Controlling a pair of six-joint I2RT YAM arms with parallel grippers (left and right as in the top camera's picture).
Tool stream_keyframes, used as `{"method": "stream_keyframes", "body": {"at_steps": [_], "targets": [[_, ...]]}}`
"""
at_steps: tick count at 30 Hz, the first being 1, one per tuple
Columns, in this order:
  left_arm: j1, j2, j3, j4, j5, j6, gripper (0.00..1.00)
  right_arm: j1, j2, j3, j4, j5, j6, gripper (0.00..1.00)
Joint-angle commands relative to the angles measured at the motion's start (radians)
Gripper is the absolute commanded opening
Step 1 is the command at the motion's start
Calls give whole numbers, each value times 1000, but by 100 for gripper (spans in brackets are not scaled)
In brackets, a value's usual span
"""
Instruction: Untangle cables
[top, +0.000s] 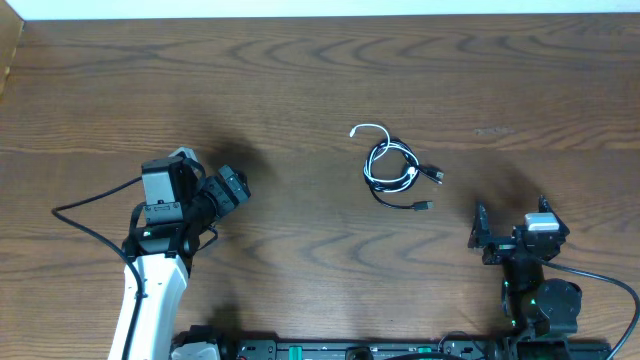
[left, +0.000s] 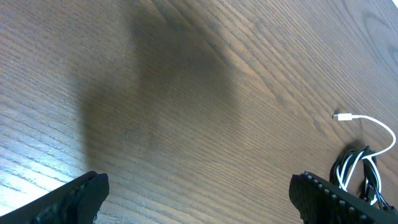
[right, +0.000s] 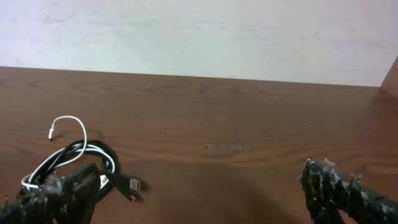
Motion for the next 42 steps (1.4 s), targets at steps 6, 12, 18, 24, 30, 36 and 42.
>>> {"method": "stream_keyframes", "body": {"at_steps": [6,12,18,24,30,36,42], "targets": [[2,4,3,-6,20,-2,98,6,-3,-1,-5,1,6,99],[2,4,19,-14,67,89,98,6,-3,-1,-5,1,6,99],[2,4,114,-126,66,95,98,6,-3,-1,-5,0,6,99],[2,4,246,-238,63,108,98,6,-3,-1,-5,1,6,99],[2,4,343,-344,51,127,98,6,-3,-1,-5,1,6,99],[2,4,413,-448,-39,158,98,6,-3,-1,-5,1,6,99],[2,5,413,-446,-61,171,98,6,-3,-1,-5,1,6,99]]}}
